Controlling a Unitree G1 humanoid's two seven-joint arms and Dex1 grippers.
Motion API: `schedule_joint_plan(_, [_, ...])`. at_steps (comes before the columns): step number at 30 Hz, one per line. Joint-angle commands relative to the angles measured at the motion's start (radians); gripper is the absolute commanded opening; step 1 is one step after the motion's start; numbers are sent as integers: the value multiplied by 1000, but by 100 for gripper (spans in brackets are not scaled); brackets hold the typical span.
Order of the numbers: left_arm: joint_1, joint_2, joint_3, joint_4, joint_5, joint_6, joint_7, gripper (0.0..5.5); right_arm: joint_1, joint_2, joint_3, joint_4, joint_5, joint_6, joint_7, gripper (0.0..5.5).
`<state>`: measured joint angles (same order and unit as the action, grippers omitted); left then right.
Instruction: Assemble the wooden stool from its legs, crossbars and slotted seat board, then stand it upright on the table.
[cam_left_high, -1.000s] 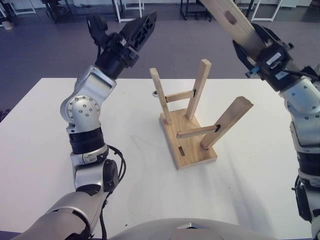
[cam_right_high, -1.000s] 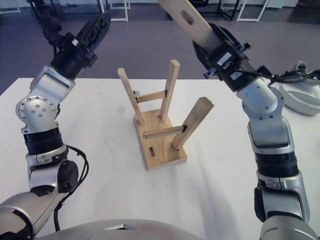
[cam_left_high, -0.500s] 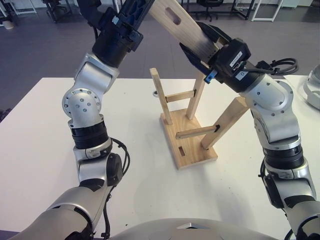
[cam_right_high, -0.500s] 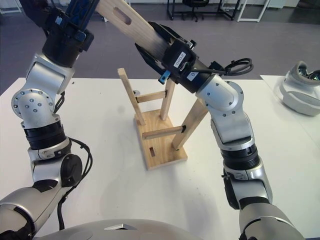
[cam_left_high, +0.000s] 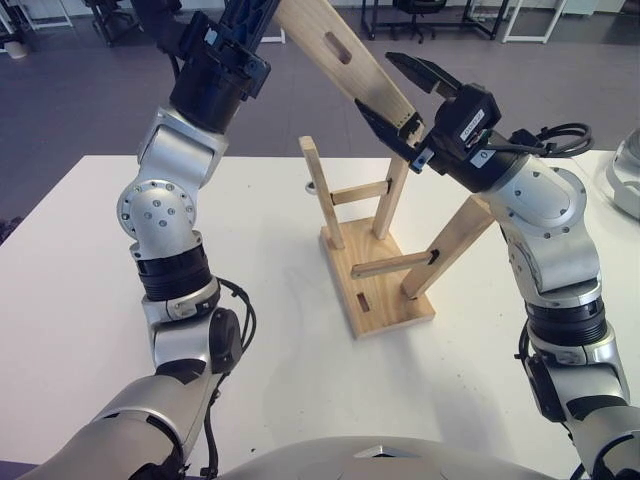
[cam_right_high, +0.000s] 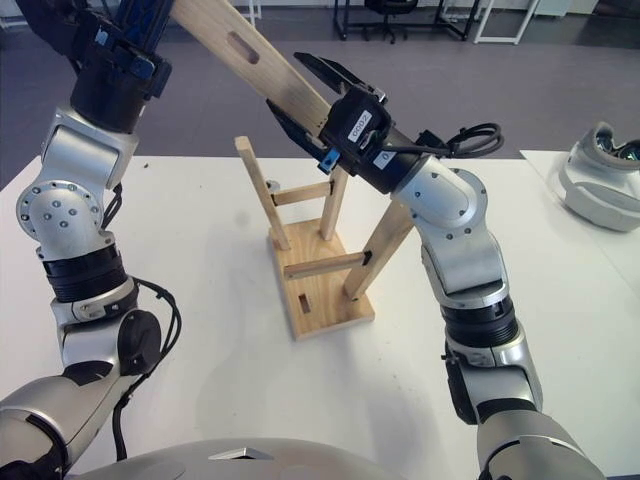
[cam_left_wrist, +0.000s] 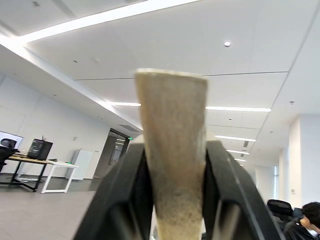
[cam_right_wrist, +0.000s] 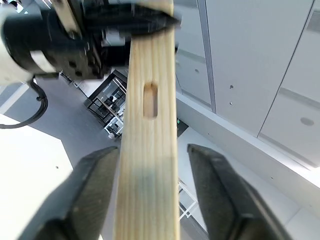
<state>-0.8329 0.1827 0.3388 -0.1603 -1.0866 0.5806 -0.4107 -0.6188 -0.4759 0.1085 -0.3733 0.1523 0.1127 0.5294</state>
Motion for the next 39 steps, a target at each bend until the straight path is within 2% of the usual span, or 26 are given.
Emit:
schedule_joint_plan(1, [3, 54, 8, 3, 30, -22, -11, 101, 6, -7, -12, -18, -13, -1, 11, 329])
schedule_joint_plan(4, [46, 105, -4, -20, 58, -10, -33, 101, -21, 3, -90, -13, 10, 25, -41, 385])
schedule_joint_plan(8, [203, 165, -64, -138, 66, 48, -72, 101, -49, -52, -252, 81, 25, 127, -113, 389])
schedule_joint_plan(10, [288, 191, -80, -191, 69, 69, -81, 101, -2, -120, -264, 151, -12, 174, -84, 389])
schedule_joint_plan(14, [448, 209, -148, -263, 174, 48, -75, 101, 251, -201, -185, 226, -70, 157, 32, 389])
schedule_joint_plan(18, [584, 120, -138, -337, 137, 47, 44, 101, 474, -123, -84, 451, -144, 23, 6, 389])
schedule_joint_plan(21, [721, 60, -111, -403, 110, 48, 156, 101, 529, -66, -28, 616, -191, -90, -18, 389])
schedule_joint_plan(25, [877, 0, -84, -455, 74, 54, 287, 101, 619, -60, 21, 542, -197, -161, 26, 389])
schedule_joint_plan(30, [878, -46, 0, -408, -27, 46, 483, 101, 676, -44, 60, 397, -198, -152, 39, 389])
schedule_joint_plan(39, [900, -3, 1, -421, -84, 84, 630, 101, 649, 48, 112, 331, -193, -136, 26, 389])
